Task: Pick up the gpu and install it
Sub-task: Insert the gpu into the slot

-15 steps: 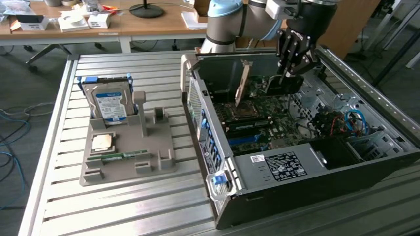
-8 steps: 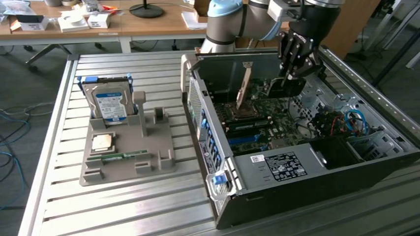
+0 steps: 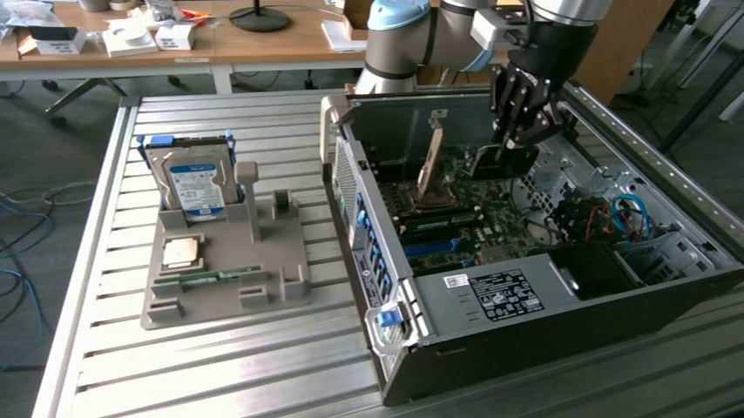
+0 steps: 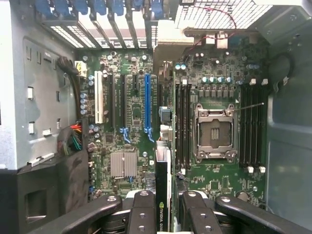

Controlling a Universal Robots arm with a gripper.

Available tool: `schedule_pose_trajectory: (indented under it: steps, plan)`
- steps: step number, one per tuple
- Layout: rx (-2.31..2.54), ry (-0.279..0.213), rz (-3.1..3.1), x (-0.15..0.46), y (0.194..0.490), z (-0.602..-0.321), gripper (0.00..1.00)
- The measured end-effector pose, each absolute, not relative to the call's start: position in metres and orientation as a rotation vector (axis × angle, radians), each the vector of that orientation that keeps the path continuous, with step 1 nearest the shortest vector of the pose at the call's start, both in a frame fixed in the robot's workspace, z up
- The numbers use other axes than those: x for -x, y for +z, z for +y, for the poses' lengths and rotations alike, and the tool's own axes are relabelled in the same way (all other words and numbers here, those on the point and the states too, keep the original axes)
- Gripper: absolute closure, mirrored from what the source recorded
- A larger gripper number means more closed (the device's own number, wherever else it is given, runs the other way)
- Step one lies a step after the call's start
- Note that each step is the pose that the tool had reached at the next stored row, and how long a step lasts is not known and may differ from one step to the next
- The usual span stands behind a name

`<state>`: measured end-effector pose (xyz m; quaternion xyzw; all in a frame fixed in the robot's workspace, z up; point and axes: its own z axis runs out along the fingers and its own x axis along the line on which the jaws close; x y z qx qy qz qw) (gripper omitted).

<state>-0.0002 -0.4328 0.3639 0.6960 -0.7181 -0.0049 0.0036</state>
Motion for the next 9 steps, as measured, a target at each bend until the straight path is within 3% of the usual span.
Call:
schedule_pose_trajectory:
  steps: [9]
  plan:
    - [-2.181,-0.015,-2.251,0.0002,0.3612,-0.4328,0.74]
